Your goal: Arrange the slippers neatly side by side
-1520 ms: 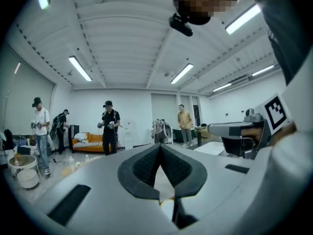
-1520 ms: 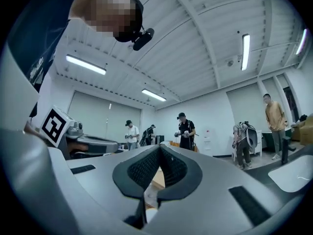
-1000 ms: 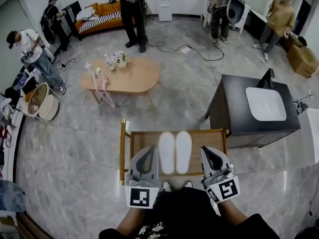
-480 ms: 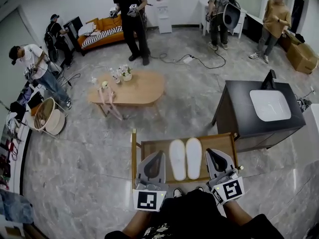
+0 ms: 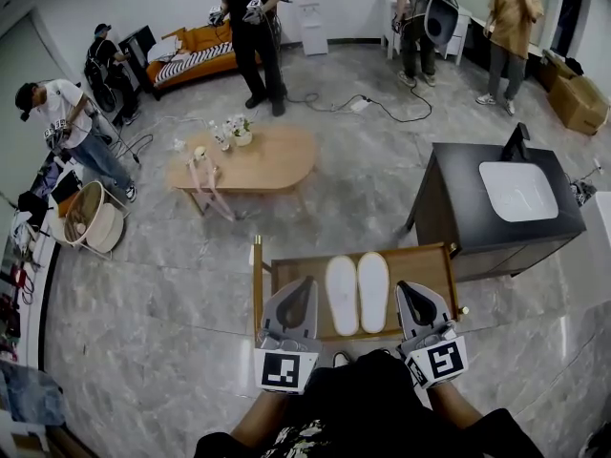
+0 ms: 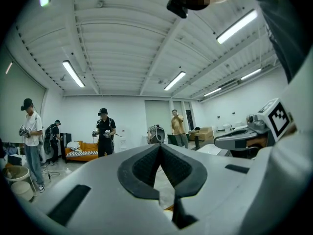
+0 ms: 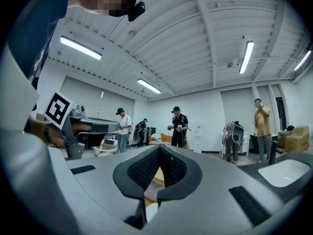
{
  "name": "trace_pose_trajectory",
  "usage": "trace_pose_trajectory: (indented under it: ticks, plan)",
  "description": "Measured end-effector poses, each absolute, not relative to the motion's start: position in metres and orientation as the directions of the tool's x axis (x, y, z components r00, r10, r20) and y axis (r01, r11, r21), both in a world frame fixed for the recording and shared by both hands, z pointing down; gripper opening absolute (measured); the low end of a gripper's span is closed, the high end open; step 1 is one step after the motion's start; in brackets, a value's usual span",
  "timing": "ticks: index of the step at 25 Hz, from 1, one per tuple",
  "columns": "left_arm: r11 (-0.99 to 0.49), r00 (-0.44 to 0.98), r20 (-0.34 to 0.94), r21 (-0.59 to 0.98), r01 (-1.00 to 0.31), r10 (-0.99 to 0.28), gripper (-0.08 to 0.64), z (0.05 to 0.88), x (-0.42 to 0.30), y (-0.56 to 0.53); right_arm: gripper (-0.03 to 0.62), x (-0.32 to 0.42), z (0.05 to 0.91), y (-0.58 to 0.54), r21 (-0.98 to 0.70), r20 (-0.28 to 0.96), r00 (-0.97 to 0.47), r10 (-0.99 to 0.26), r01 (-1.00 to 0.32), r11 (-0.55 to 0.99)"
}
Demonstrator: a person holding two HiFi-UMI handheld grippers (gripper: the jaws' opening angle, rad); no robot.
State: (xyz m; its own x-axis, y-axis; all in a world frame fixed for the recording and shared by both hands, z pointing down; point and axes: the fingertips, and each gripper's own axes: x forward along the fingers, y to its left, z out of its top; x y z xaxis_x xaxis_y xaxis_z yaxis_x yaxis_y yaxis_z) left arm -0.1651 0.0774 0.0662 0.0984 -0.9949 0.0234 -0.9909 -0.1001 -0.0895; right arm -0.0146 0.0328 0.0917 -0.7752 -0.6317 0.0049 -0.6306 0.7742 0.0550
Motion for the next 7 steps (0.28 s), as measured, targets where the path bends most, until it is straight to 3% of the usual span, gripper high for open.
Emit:
trace_pose_trajectory:
  ticks: [7]
  plan:
    - [-0.118, 0.12, -0.007, -0.124, -0.985, -0.993, 0.003, 0.048, -0.151, 0.073, -0.002, -0.003, 0.071, 0.026, 0.094, -0.031, -0.772, -0.635, -0.635, 0.767]
